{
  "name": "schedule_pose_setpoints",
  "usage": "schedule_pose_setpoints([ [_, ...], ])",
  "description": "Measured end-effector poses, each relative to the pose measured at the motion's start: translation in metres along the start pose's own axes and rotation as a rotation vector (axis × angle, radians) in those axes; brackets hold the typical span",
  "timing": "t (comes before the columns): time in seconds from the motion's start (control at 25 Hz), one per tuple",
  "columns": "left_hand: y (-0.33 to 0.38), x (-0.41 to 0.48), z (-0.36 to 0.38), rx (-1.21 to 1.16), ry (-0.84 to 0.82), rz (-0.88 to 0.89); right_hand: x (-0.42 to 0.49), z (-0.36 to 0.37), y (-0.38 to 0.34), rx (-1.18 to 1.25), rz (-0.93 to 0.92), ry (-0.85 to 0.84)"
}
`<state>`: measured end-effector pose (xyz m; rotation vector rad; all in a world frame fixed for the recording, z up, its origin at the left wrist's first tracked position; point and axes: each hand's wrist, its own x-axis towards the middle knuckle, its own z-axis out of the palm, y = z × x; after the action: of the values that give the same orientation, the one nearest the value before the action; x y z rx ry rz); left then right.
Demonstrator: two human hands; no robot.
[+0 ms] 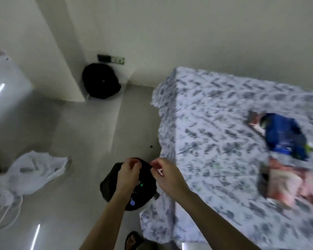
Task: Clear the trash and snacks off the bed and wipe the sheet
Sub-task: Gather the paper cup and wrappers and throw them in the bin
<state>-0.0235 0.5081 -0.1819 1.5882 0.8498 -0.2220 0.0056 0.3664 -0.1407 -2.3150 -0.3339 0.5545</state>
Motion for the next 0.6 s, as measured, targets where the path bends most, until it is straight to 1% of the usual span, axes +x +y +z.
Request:
schedule_pose_setpoints([
  [0.12, 0.081, -0.054, 0.047, 0.065, -0.138, 0.186, -0.054, -0.084, 0.014, 0.104, 0.028, 0.198],
  [0.24, 0.121, -0.091, 0.115, 0.211, -0.331, 0.316, -0.111, -0.150, 0.062, 0.175, 0.124, 0.455],
  [0.28, 0.125, -0.096, 0.133, 0.273, -0.387, 0.351, -0.123, -0.165, 0.077, 0.182, 0.130, 0.536],
  [0.32, 0.130, -0.105, 0.157, 0.318, -0.452, 0.365, -0.136, -0.184, 0.095, 0.186, 0.136, 0.619],
  [0.44, 0.132, -0.121, 0.224, 0.447, -0.557, 0.360, -0.154, -0.234, 0.143, 0.221, 0.145, 0.808],
  [0.52, 0.129, -0.129, 0.272, 0.541, -0.553, 0.333, -0.158, -0.269, 0.182, 0.211, 0.160, 0.845],
  [0.6, 0.127, -0.138, 0.310, 0.579, -0.494, 0.278, -0.159, -0.290, 0.222, 0.106, 0.208, 0.841],
])
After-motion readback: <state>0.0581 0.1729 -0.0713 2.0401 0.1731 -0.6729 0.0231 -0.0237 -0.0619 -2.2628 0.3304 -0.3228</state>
